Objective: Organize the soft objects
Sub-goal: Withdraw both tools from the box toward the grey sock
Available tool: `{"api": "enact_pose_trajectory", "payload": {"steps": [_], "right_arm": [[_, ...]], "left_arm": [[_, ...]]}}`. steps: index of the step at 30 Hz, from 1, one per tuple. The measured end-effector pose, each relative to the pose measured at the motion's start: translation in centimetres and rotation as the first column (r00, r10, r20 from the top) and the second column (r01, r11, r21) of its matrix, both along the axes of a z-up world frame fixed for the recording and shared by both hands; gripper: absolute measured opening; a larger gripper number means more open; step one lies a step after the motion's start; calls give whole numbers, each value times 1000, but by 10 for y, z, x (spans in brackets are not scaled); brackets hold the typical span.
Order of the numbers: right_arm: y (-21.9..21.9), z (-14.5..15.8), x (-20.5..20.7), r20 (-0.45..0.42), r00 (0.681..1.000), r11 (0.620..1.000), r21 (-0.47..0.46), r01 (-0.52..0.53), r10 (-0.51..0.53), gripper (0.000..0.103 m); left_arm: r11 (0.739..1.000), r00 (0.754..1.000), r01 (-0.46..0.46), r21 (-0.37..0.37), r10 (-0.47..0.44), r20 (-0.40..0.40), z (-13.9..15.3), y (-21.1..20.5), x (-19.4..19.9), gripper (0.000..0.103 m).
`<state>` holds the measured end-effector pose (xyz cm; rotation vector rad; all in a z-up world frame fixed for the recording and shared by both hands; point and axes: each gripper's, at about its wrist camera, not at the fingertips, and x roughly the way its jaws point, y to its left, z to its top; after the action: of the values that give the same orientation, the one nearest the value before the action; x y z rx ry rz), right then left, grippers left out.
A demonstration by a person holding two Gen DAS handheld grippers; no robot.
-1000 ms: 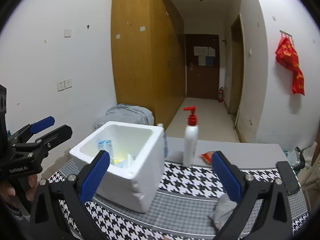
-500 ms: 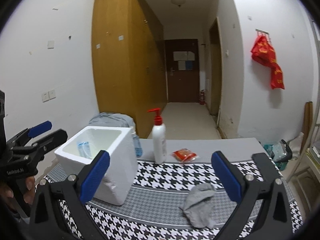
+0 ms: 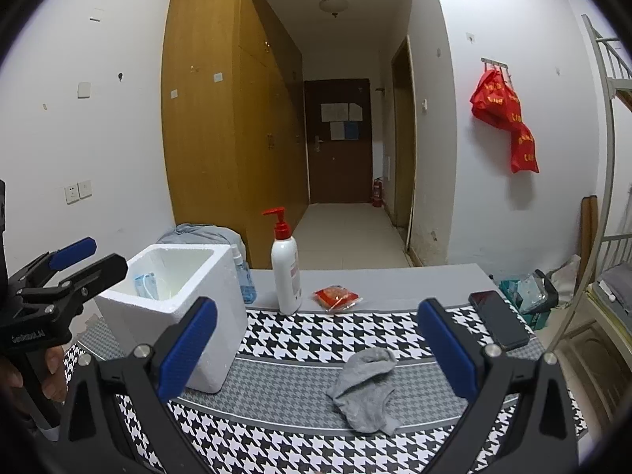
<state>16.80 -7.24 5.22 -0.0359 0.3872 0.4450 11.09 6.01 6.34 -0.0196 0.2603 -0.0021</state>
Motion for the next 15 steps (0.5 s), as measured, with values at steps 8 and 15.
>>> {"api": "enact_pose_trajectory", "payload": {"steps": [8,15], "right_arm": [[-6,-18,-8,0,1000,1000,-7,30,-30,103],[-13,-34,-9,-28,999,999,8,35,-35,103]], "left_arm": [[1000,1000,11,-1,-11,-5,-12,-8,-4,102],[1000,1000,-1,-24,1,2,-22,-10,-17,102]]}}
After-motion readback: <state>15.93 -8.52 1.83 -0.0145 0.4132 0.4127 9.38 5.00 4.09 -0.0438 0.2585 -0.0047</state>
